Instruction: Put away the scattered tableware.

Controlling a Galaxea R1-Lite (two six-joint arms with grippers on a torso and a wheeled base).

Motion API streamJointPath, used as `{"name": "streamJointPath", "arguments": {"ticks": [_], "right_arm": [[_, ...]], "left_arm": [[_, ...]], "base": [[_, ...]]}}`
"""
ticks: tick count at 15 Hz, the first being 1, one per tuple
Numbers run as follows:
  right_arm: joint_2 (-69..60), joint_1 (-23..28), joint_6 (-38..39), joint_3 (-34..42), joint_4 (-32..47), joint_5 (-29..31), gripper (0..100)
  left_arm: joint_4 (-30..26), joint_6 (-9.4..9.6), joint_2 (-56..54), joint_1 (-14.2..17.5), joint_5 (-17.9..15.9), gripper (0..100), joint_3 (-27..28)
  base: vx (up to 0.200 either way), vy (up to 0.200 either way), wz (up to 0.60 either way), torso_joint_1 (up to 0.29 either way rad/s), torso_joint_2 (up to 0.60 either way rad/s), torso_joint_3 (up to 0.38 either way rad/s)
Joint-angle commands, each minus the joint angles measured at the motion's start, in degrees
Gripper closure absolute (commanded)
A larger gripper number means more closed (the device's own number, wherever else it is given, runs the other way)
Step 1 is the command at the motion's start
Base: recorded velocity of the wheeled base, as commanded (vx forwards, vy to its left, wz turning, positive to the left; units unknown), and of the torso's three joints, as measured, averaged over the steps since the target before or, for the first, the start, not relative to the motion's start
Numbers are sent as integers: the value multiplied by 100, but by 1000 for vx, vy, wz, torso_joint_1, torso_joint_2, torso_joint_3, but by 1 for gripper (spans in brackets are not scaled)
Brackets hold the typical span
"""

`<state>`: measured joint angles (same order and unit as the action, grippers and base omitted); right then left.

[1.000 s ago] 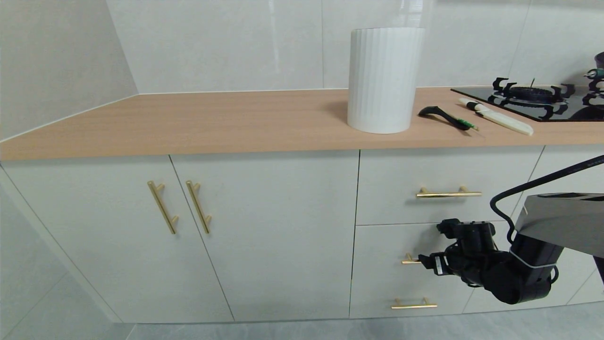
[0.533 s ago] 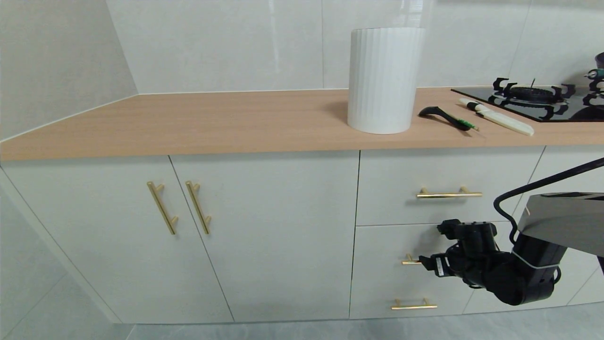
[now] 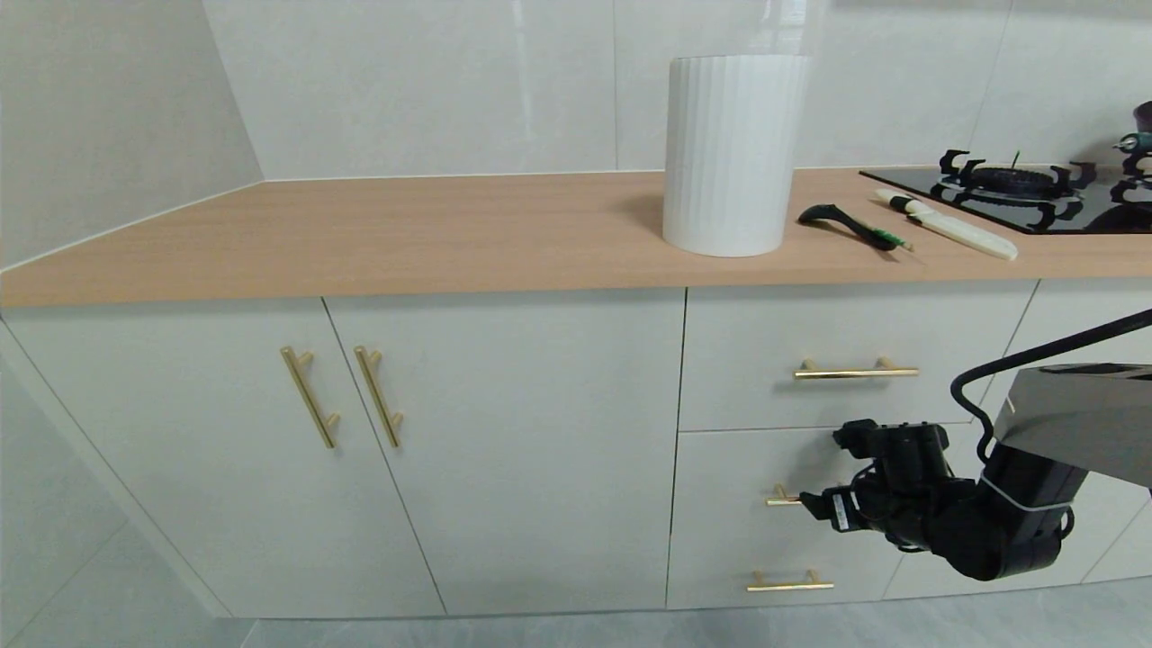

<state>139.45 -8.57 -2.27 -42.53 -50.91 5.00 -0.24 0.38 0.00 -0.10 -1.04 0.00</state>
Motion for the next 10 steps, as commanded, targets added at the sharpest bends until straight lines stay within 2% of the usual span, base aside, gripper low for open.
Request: {"name": "streamJointPath", "arguments": {"ticks": [1,5,8,10], "right_arm": [[56,-4,-2,8,28,28,0],[-14,-4,-11,78,11,19,0],[-999,-119,16,298,37,1,0],[-1192,-110,33,166,46,1,0]], "left_arm": [[-2,6,0,1,-2,0,0],[-2,-3,0,1,-2,0,0],[-2,-3,0,1,-2,0,0],[-2,-3,0,1,-2,0,0]], "base": [[0,0,0,0,0,0],[0,0,0,0,0,0],[0,0,0,0,0,0],[0,0,0,0,0,0]]}}
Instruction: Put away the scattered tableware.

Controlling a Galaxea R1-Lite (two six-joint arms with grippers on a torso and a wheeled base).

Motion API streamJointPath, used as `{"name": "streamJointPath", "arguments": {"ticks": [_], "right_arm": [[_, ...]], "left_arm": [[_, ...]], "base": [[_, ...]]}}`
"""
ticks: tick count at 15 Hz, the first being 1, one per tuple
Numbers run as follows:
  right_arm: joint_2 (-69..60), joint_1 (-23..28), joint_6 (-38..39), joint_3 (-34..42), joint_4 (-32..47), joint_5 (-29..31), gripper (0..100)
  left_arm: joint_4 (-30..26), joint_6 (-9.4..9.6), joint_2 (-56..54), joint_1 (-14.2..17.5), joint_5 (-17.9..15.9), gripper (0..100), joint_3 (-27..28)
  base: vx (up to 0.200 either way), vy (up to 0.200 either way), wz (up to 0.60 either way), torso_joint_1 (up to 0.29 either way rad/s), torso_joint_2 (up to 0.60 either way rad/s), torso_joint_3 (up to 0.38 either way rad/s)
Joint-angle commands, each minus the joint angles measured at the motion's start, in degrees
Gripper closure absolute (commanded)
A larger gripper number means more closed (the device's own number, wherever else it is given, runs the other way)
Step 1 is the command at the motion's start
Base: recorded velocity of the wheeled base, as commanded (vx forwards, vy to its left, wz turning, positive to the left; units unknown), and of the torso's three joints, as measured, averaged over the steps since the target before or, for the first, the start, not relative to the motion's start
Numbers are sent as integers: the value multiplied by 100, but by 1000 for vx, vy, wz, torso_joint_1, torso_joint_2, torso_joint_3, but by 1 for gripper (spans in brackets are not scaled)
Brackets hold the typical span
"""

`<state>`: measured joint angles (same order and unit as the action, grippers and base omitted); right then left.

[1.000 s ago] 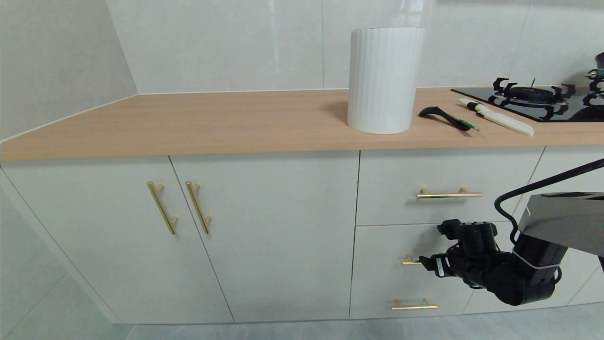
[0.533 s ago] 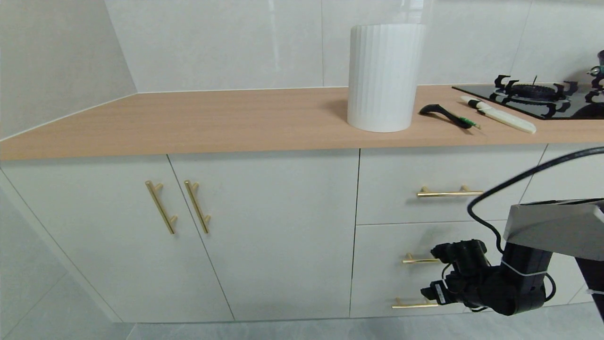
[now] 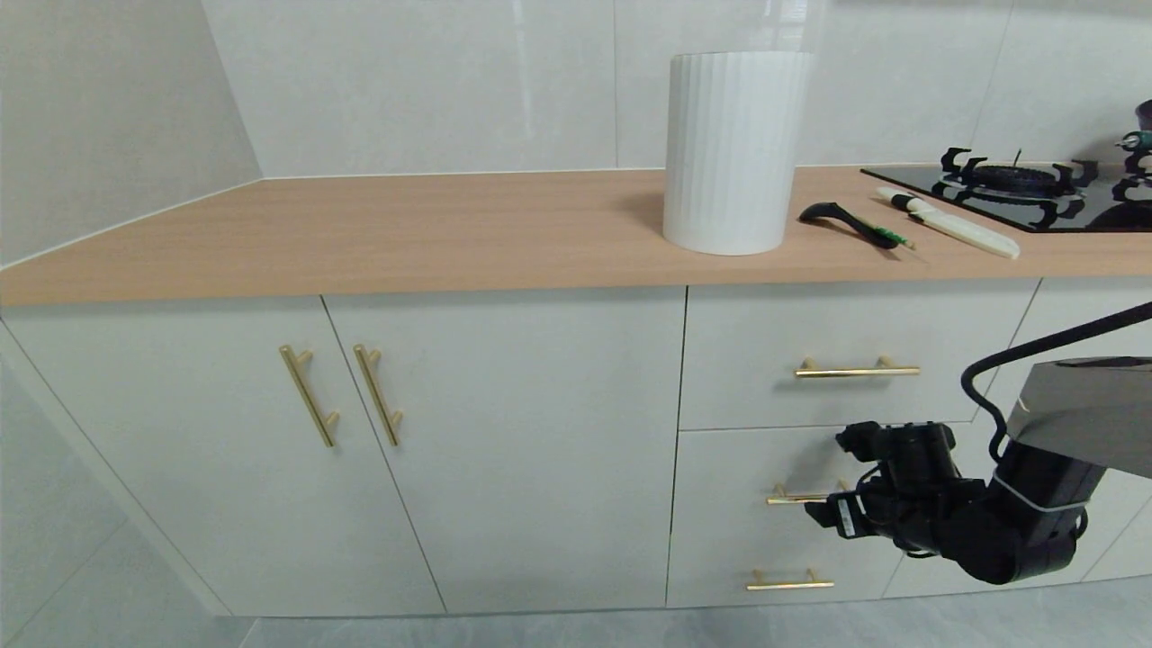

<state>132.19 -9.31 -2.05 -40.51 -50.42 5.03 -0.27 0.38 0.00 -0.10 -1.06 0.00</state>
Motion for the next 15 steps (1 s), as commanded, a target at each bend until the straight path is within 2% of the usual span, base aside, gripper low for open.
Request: {"name": "streamJointPath", "arguments": {"ticks": [1,9,15], "right_arm": [[-431,-18,20,-150,6,-2,0],[386,17,126,-827,-3,103,0],[790,79,91,-1020,6,147,0]], "left_arm": [[0,-3,0,1,1,0,0],[0,-3,0,1,1,0,0],[0,-3,0,1,1,0,0]], "base": [[0,0,0,0,0,0],[0,0,0,0,0,0],[0,0,0,0,0,0]]}}
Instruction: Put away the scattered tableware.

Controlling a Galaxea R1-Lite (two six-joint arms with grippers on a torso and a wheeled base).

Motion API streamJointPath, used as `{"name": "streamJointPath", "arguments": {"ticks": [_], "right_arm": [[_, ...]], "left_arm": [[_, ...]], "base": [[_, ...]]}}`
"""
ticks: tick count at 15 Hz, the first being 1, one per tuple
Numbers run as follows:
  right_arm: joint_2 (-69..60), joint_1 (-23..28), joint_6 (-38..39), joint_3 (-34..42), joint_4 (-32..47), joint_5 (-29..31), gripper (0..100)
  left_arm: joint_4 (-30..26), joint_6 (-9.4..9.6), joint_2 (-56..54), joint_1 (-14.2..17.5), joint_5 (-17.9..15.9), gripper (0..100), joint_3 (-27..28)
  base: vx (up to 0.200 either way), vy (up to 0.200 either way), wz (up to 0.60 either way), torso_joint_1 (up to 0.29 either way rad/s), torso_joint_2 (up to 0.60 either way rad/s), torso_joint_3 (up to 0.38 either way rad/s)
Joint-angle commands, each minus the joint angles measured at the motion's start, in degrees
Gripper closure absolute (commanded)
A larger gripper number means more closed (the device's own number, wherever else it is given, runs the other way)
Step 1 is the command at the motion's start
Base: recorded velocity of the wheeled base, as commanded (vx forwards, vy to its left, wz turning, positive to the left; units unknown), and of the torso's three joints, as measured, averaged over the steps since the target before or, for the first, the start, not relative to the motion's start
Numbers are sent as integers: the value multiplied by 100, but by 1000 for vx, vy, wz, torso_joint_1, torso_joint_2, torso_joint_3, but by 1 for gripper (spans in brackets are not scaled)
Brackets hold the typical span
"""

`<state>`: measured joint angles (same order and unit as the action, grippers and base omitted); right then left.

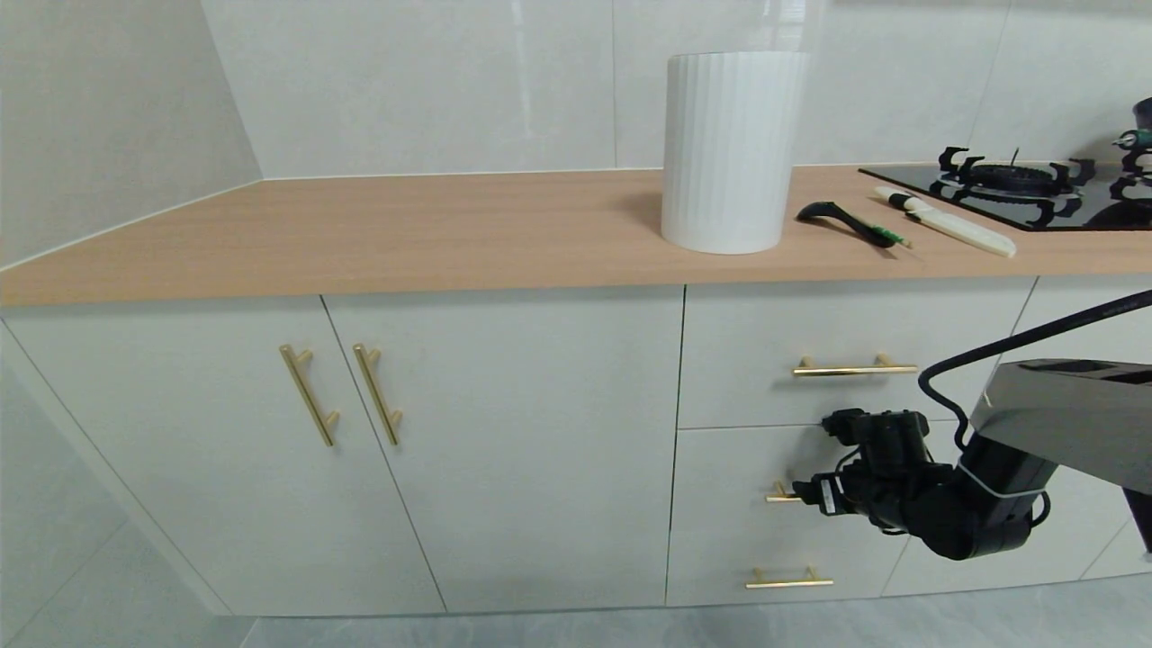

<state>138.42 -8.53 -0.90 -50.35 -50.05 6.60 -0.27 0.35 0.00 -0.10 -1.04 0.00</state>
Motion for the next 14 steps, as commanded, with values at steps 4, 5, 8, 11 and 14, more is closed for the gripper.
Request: {"name": "streamJointPath", "arguments": {"ticks": [4,5,8,11,14], "right_arm": [[334,1,-33,-116,40,-9,0],[326,1,-33,-116,233,-9,0],[317,10,-226,-54,426,-27,0],[308,18,-244,7,620,-62,0],[326,54,-261,-28,813,-71,0]], "left_arm": [[0,0,0,1,-2,0,0],[0,0,0,1,-2,0,0],[0,9,0,1,-2,0,0],[0,0,0,1,-2,0,0],[0,9,0,1,-2,0,0]], "base": [[0,0,0,0,0,0],[0,0,0,0,0,0],[0,0,0,0,0,0],[0,0,0,0,0,0],[0,0,0,0,0,0]]}}
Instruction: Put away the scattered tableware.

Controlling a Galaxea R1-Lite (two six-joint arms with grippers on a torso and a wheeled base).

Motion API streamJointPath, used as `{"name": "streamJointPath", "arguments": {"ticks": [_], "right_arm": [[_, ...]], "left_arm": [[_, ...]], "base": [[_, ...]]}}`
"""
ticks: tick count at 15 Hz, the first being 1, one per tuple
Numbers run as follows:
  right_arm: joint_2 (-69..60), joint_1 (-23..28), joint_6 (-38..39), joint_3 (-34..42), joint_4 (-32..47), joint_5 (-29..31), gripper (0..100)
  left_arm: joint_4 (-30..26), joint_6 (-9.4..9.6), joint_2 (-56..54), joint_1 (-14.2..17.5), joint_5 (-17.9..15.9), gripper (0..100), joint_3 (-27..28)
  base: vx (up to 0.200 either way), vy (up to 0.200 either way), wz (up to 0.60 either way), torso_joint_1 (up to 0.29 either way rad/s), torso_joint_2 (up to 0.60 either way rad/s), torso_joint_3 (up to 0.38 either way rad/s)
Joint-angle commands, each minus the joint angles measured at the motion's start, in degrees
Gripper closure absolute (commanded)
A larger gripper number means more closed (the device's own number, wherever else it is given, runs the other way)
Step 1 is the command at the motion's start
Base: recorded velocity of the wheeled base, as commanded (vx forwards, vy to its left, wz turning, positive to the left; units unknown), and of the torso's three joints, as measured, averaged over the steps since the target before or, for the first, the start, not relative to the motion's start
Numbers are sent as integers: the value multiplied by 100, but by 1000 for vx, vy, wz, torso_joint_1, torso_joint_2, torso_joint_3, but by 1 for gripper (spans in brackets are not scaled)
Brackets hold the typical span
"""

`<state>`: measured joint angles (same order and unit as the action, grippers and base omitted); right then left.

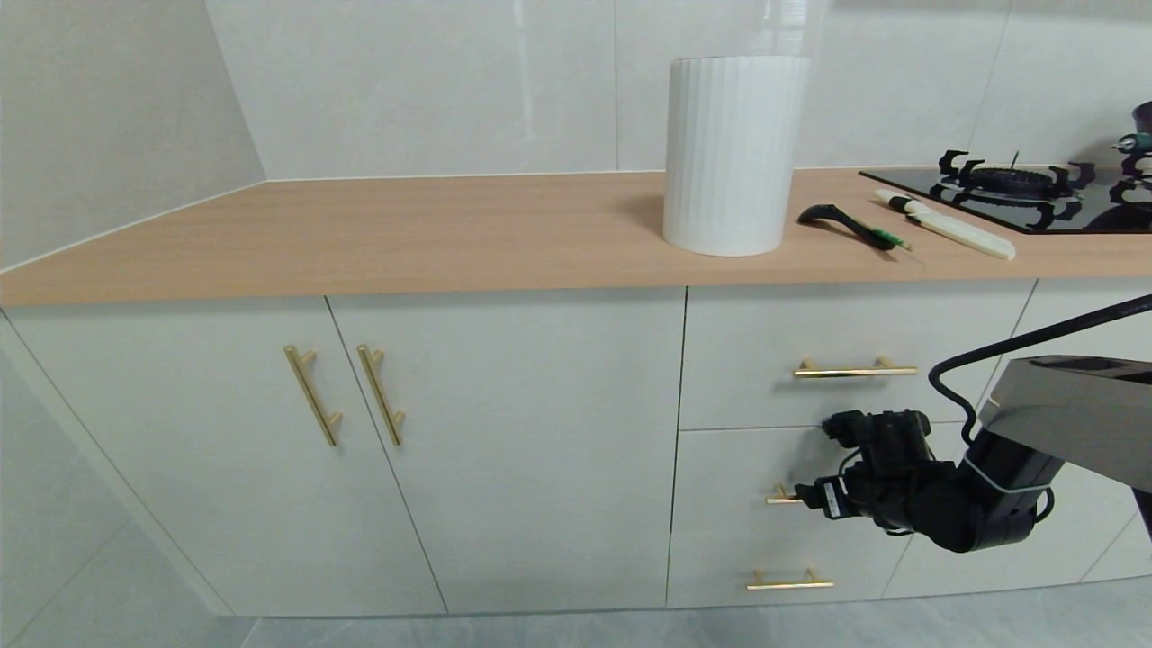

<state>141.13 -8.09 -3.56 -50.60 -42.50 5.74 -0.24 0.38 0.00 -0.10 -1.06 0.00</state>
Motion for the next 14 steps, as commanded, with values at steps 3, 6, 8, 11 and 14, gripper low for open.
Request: {"name": "streamJointPath", "arguments": {"ticks": [3,6,8,11,14], "right_arm": [[37,54,4,-55,303,-56,0],[29,54,-4,-64,514,-56,0],[20,54,-4,-72,567,-56,0],[20,54,-4,-90,576,-64,0],[-464,54,22,279,549,-135,0]], "left_arm": [[-2,-3,0,1,1,0,0],[-2,-3,0,1,1,0,0],[-2,6,0,10,1,0,0],[-2,-3,0,1,1,0,0],[-2,6,0,1,1,0,0]], "base": [[0,0,0,0,0,0],[0,0,0,0,0,0],[0,0,0,0,0,0],[0,0,0,0,0,0],[0,0,0,0,0,0]]}}
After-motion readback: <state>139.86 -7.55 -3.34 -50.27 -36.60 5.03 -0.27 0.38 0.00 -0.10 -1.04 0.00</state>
